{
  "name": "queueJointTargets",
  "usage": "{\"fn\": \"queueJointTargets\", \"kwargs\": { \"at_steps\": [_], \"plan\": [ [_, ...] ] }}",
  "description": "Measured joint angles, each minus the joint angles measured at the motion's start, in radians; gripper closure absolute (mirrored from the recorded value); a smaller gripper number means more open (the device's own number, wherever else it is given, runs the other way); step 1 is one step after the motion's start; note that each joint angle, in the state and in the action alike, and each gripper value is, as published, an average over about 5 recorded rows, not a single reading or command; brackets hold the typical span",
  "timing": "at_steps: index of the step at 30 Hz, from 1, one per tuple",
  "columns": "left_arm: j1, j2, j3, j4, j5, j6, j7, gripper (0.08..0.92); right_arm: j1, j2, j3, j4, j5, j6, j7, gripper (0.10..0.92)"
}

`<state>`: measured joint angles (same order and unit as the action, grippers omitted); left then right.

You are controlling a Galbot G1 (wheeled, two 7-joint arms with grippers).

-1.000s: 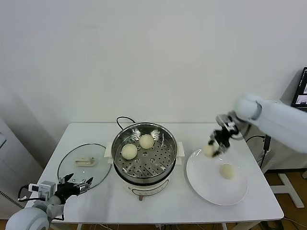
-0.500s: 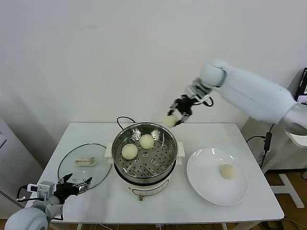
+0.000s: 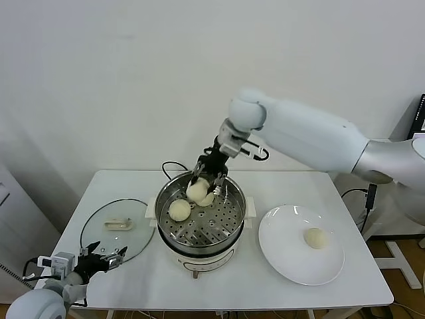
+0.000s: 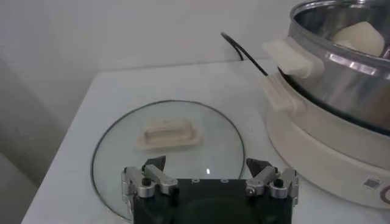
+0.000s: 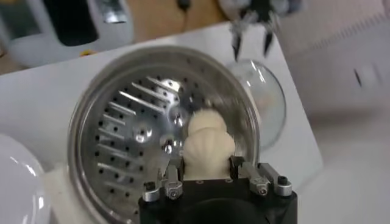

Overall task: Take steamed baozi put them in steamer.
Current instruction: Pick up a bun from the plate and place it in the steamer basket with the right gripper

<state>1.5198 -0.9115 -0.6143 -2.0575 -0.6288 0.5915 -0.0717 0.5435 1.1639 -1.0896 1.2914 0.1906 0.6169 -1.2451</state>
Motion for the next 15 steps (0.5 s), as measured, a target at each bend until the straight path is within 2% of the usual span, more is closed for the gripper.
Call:
{"fn": "queueJointTargets", "kwargs": {
  "at_steps": [15],
  "plan": [
    [0.001,0.000,0.000,-0.007,0.000,-0.001,0.001,0.177,-0.055,0.043,-0.018,0.090,-0.135,0.143,-0.045,0.558]
  ]
}}
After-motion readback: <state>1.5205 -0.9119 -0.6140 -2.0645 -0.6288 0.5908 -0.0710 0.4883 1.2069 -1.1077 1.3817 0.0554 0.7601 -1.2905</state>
